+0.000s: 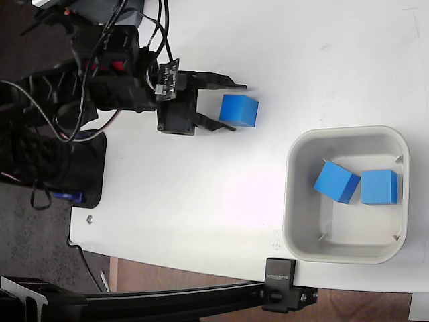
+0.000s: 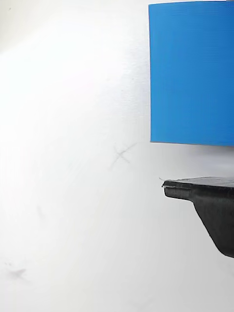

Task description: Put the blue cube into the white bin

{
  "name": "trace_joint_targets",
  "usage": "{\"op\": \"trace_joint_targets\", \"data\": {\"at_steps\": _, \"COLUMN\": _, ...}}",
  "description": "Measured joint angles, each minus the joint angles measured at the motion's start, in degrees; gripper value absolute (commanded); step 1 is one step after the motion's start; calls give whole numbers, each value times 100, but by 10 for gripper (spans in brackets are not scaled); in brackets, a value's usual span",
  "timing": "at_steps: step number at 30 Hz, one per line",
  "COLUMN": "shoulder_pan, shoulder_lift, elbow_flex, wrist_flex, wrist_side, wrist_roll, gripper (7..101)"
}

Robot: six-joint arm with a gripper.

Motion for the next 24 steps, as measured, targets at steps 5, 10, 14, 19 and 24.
{"op": "trace_joint_targets", "data": {"at_steps": 5, "shoulder_pan": 44, "shoulder_lift": -53, "elbow_flex": 53, "wrist_flex": -158, "wrist_side": -44, "wrist_roll": 0, "gripper": 997}}
{"op": "trace_joint_targets", "data": {"at_steps": 10, "shoulder_pan": 62, "shoulder_lift": -88, "elbow_flex": 62, "wrist_flex": -167, "wrist_side": -62, "wrist_roll": 0, "gripper": 753}}
{"op": "trace_joint_targets", "data": {"at_steps": 14, "shoulder_pan": 62, "shoulder_lift": -123, "elbow_flex": 62, "wrist_flex": -149, "wrist_side": -62, "wrist_roll": 0, "gripper": 495}}
{"op": "trace_joint_targets", "data": {"at_steps": 19, "shoulder_pan": 62, "shoulder_lift": -123, "elbow_flex": 62, "wrist_flex": -70, "wrist_side": 0, "wrist_roll": -18, "gripper": 376}}
{"op": "trace_joint_targets", "data": {"at_steps": 24, "shoulder_pan": 26, "shoulder_lift": -123, "elbow_flex": 26, "wrist_flex": 53, "wrist_side": 123, "wrist_roll": -62, "gripper": 347}}
